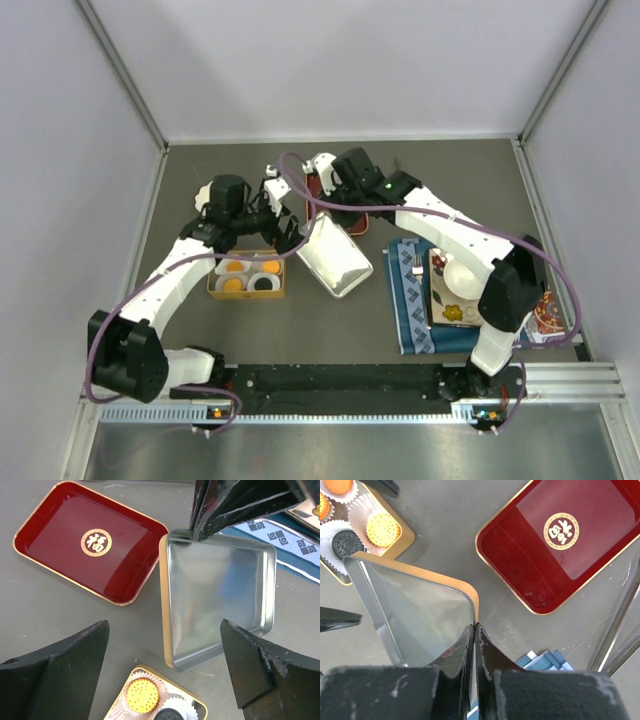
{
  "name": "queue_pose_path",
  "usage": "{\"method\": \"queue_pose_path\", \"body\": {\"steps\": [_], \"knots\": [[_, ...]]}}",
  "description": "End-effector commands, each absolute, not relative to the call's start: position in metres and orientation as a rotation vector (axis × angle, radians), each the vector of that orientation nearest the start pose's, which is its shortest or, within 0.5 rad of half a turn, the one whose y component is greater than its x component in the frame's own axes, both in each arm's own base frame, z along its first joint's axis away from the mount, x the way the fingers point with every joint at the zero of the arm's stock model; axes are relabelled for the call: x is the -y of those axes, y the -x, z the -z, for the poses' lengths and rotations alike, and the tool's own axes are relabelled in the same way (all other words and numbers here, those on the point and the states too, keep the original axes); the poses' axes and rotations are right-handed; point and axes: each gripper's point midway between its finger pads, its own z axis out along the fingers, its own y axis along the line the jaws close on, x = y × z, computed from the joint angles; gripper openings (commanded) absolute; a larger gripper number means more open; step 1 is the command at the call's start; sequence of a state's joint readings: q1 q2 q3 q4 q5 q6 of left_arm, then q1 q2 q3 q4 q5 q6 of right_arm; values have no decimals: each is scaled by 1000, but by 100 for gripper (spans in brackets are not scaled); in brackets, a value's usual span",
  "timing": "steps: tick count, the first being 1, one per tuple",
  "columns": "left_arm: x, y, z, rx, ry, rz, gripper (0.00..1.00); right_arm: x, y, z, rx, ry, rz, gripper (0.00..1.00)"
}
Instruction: Pack the cookies
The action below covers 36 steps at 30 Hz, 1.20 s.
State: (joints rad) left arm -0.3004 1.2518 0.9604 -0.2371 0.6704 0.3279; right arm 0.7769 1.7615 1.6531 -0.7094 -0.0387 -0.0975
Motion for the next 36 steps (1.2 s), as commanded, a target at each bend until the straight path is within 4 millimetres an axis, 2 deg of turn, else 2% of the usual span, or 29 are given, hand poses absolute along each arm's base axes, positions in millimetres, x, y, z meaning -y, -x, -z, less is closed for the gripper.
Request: {"method": "queue_pose_path", "body": {"steps": [1, 7, 11, 12, 14, 15, 17, 18, 20, 25, 28, 29, 32, 33, 35, 36], "knots": [[210, -322, -210, -1769, -1049, 676, 98, -337, -322, -253, -2045, 1012, -440, 0], [218, -326, -199, -1808, -1067, 724, 95, -336, -317, -266, -2018, 1007, -463, 0], [227, -321, -199, -1836, -1091, 795, 83, -336, -314, -268, -2014, 1005, -470, 0], [230, -320, -200, -1837, -1096, 810, 75, -336, -314, -269, -2011, 1005, -473, 0], [236, -316, -201, -1839, -1111, 847, 68, -336, -313, -270, -2009, 1006, -474, 0], [237, -313, -200, -1850, -1117, 858, 60, -336, -313, -270, -2009, 1007, -476, 0], [244, -309, -199, -1857, -1141, 879, 50, -337, -313, -272, -2004, 1005, -479, 0], [247, -305, -195, -1871, -1159, 891, 39, -338, -312, -272, -2001, 1006, -482, 0], [248, -303, -194, -1877, -1170, 893, 31, -337, -312, -274, -1998, 1002, -482, 0], [245, -301, -193, -1899, -1163, 874, 0, -332, -310, -279, -1989, 994, -464, 0], [244, -299, -200, -1885, -1157, 863, 0, -323, -311, -284, -1978, 975, -433, 12], [244, -299, -203, -1878, -1156, 863, 0, -321, -311, -286, -1974, 972, -424, 21], [243, -295, -217, -1840, -1147, 859, 0, -309, -308, -292, -1962, 954, -414, 37], [243, -294, -225, -1811, -1143, 851, 0, -301, -308, -300, -1953, 927, -421, 41], [242, -297, -233, -1765, -1128, 820, 0, -295, -306, -304, -1955, 910, -461, 49], [240, -297, -241, -1740, -1113, 805, 0, -283, -309, -311, -1954, 870, -474, 56]]}}
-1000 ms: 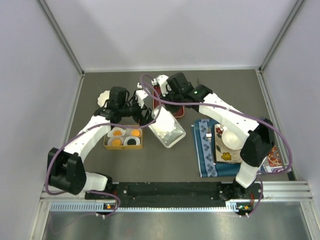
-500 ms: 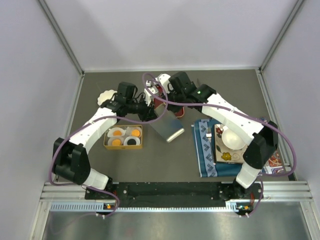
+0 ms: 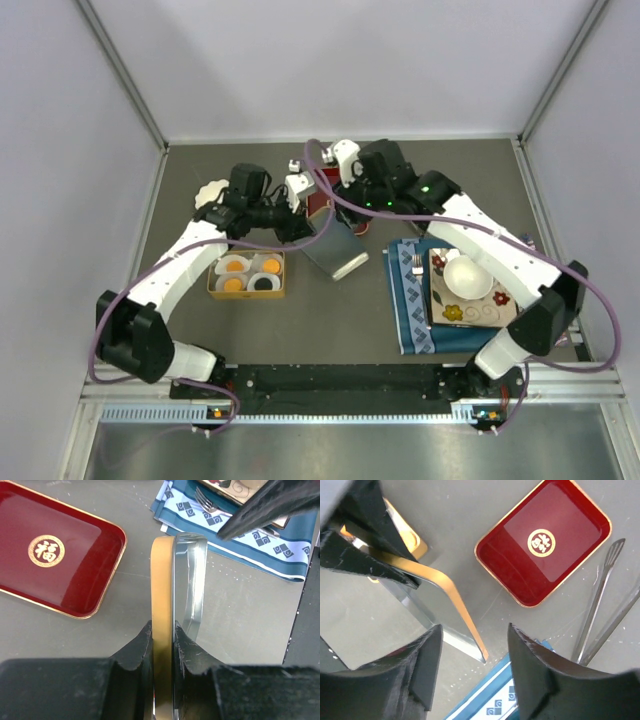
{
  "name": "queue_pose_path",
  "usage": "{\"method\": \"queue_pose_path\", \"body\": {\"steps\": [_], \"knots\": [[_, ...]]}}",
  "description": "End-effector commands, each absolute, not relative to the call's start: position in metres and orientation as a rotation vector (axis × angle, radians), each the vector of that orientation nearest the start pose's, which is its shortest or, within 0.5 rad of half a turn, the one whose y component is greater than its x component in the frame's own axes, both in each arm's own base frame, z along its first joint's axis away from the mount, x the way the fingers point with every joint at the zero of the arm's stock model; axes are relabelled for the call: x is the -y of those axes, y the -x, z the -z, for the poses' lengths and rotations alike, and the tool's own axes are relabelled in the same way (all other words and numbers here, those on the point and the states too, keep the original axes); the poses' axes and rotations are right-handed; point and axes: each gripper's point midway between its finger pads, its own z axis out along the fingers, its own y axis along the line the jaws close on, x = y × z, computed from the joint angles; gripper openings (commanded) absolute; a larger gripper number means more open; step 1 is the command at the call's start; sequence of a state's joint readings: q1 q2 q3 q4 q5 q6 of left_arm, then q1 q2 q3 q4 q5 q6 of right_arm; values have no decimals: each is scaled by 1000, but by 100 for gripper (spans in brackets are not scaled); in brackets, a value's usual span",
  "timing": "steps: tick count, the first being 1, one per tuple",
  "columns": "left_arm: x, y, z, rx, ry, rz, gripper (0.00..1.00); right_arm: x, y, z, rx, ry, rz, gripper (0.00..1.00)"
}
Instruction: Pack the cookies
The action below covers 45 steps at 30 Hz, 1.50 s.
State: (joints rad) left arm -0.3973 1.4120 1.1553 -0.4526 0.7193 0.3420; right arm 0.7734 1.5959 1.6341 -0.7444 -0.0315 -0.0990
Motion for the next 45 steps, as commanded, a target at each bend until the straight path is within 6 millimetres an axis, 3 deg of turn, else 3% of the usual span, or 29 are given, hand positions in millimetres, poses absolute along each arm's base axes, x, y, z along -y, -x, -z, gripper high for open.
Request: {"method": "queue_pose_path", "body": {"steps": [1, 5, 10, 16, 26, 38, 41, 45], "knots": [[239, -298, -244, -1722, -1101, 785, 0, -278, -309, -311, -1961, 857, -495, 64], [235, -301, -283, -1603, -1019, 731, 0, -262, -301, -322, -1957, 828, -683, 67], [234, -301, -333, -1472, -882, 739, 0, -234, -301, -325, -1954, 764, -773, 68], [236, -292, -374, -1410, -750, 871, 0, -238, -281, -327, -1845, 826, -900, 68], [237, -282, -393, -1393, -635, 1080, 0, -248, -276, -342, -1705, 828, -974, 68], [236, -265, -390, -1376, -587, 1252, 0, -259, -277, -345, -1645, 864, -1046, 67], [234, -264, -391, -1352, -563, 1278, 0, -264, -275, -343, -1645, 873, -1088, 64], [231, -264, -393, -1339, -538, 1295, 0, -266, -275, -342, -1643, 879, -1105, 49]]}}
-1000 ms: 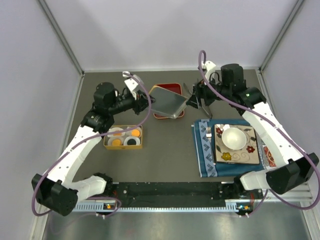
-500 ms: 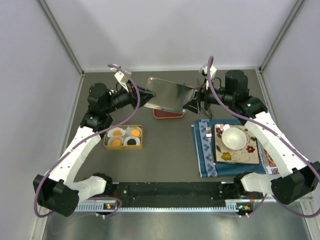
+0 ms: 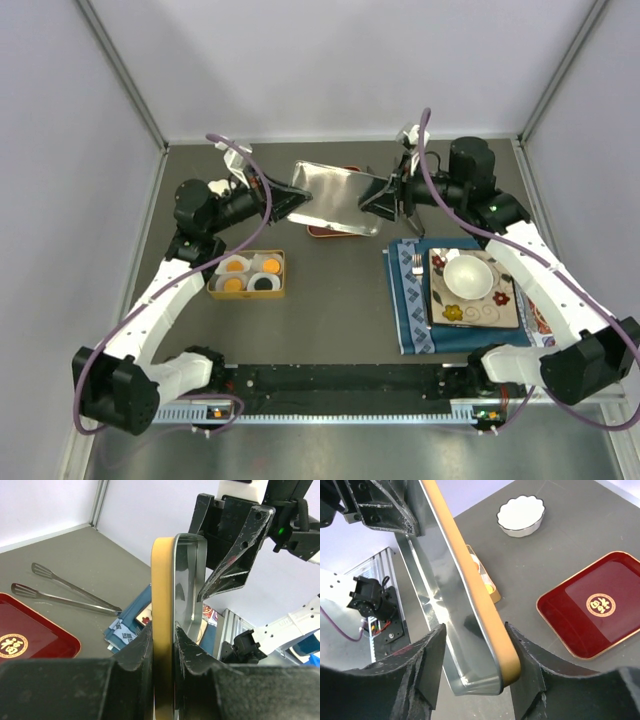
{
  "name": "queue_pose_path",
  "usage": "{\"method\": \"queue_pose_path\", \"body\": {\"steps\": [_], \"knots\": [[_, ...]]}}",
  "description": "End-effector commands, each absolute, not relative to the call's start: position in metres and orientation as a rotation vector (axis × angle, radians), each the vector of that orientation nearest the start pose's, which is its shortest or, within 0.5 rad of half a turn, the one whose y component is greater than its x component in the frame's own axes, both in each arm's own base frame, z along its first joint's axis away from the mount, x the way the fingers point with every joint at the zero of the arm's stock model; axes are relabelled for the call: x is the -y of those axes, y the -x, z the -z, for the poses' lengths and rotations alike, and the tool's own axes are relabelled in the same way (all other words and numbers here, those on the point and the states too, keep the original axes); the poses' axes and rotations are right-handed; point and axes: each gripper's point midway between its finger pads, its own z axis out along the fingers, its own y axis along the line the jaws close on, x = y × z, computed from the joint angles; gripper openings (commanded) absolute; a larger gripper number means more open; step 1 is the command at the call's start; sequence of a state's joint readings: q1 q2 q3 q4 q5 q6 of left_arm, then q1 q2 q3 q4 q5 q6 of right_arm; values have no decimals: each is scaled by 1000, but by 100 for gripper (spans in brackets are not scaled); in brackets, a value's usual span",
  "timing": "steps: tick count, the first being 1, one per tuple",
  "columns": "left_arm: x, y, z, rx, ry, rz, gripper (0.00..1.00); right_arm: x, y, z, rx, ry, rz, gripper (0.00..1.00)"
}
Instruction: Pack the cookies
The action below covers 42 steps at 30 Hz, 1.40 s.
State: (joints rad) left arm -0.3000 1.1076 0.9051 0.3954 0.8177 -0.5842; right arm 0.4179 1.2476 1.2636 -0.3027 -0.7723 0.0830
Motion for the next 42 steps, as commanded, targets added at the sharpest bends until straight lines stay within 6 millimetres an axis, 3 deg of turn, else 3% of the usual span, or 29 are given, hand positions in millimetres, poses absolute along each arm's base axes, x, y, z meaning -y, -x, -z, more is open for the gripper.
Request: {"method": "queue_pose_path", "body": {"steps": [1, 8, 11, 13, 15, 16, 18, 20, 23, 30, 35, 42], "knots": [[230, -264, -393, -1336, -531, 1295, 0, -266, -273, -342, -1640, 889, -1115, 46], [229, -265, -393, -1331, -521, 1303, 0, -270, -270, -345, -1638, 905, -1155, 25], [228, -269, -388, -1365, -508, 1281, 12, -269, -272, -348, -1641, 903, -1134, 11], [227, -269, -386, -1390, -503, 1274, 32, -268, -275, -350, -1645, 891, -1108, 1], [227, -268, -384, -1399, -514, 1258, 43, -265, -278, -351, -1650, 889, -1080, 0], [226, -268, -382, -1416, -512, 1253, 59, -264, -280, -351, -1657, 882, -1062, 0], [225, -268, -381, -1419, -526, 1224, 68, -263, -281, -355, -1653, 891, -1040, 0], [222, -269, -376, -1442, -535, 1190, 85, -262, -282, -358, -1653, 897, -1024, 0], [215, -271, -375, -1460, -515, 1163, 94, -257, -288, -367, -1637, 913, -950, 0], [194, -271, -389, -1495, -506, 1110, 99, -228, -313, -383, -1574, 983, -539, 0], [180, -270, -409, -1489, -504, 1053, 99, -207, -333, -393, -1482, 1075, -116, 0], [169, -286, -408, -1607, -411, 1115, 98, -200, -334, -416, -1310, 1173, 200, 0]]}}
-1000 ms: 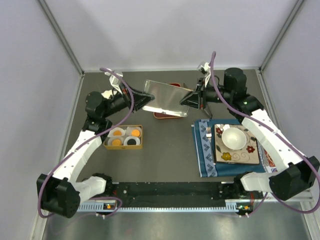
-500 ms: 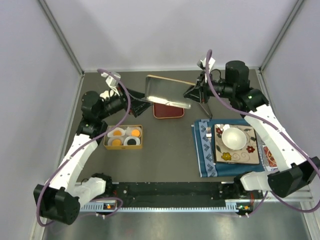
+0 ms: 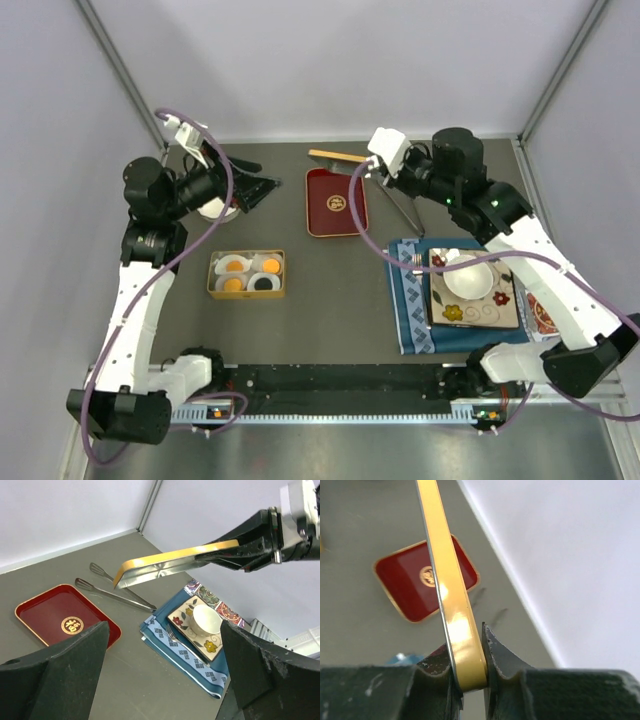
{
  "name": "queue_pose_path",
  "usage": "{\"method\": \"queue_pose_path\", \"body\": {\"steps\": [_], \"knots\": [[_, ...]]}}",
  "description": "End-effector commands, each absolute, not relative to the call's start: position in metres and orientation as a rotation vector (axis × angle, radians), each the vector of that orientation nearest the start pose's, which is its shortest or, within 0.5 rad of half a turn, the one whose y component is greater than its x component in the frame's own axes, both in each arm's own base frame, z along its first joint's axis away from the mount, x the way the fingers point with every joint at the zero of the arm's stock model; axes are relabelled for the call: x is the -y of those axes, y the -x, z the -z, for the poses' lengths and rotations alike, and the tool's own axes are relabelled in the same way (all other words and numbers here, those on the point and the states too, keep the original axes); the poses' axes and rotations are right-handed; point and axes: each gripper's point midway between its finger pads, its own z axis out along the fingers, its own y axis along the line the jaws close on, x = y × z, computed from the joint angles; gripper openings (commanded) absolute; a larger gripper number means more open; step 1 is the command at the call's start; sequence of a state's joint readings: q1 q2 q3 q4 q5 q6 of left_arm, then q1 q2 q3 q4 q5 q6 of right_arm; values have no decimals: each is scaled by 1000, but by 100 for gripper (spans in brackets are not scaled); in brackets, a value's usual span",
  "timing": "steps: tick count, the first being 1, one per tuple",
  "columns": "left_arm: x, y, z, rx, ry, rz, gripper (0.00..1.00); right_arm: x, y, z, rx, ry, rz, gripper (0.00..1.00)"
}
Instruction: Pack the cookies
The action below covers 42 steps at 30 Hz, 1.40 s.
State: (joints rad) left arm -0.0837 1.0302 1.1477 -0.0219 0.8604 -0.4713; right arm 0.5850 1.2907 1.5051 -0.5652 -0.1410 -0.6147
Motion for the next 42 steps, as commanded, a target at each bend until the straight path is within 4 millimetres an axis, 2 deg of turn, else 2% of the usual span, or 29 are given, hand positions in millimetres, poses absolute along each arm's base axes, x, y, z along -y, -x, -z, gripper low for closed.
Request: {"method": "queue_pose_path", "body": {"steps": [1, 4, 5, 6, 7, 8, 9, 10, 11, 13, 14, 15, 16, 17, 21, 22, 23, 25, 31, 35, 42], "knots": [[170, -291, -402, -1639, -391, 1138, 98, -196, -333, -418, -1302, 1169, 242, 0], [174, -298, -393, -1692, -370, 1198, 98, -196, -325, -424, -1236, 1183, 309, 0], [175, -298, -392, -1710, -363, 1219, 98, -201, -322, -412, -1209, 1233, 347, 0], [176, -302, -387, -1729, -357, 1239, 98, -198, -316, -427, -1156, 1188, 377, 0], [177, -301, -387, -1738, -357, 1256, 98, -198, -313, -427, -1104, 1216, 428, 0], [178, -302, -384, -1755, -349, 1272, 98, -205, -308, -412, -1074, 1245, 440, 0], [179, -304, -379, -1779, -339, 1289, 98, -202, -300, -425, -1017, 1202, 460, 0], [180, -301, -379, -1787, -349, 1314, 97, -202, -295, -429, -957, 1215, 501, 0], [181, -300, -376, -1811, -341, 1333, 98, -209, -291, -408, -934, 1257, 509, 0], [183, -300, -374, -1831, -361, 1359, 98, -206, -280, -423, -825, 1206, 556, 0], [183, -298, -375, -1836, -375, 1365, 98, -209, -279, -407, -816, 1242, 564, 0], [184, -298, -370, -1856, -373, 1376, 98, -214, -273, -405, -779, 1258, 561, 0], [184, -296, -371, -1855, -385, 1382, 98, -212, -269, -414, -730, 1227, 588, 0], [185, -293, -371, -1859, -400, 1399, 98, -216, -269, -400, -716, 1258, 597, 0], [188, -292, -362, -1905, -413, 1454, 99, -228, -258, -387, -579, 1284, 632, 0], [188, -291, -358, -1919, -417, 1450, 99, -233, -255, -376, -532, 1313, 653, 0], [188, -290, -355, -1933, -418, 1453, 99, -235, -251, -382, -492, 1280, 660, 0], [189, -290, -345, -1962, -421, 1451, 99, -242, -248, -377, -450, 1298, 670, 0], [192, -294, -330, -2005, -425, 1392, 99, -258, -245, -386, -375, 1244, 694, 0], [194, -296, -321, -2035, -424, 1377, 99, -267, -242, -385, -330, 1238, 702, 0], [203, -293, -322, -2032, -458, 1439, 99, -279, -241, -379, -290, 1226, 703, 0]]}}
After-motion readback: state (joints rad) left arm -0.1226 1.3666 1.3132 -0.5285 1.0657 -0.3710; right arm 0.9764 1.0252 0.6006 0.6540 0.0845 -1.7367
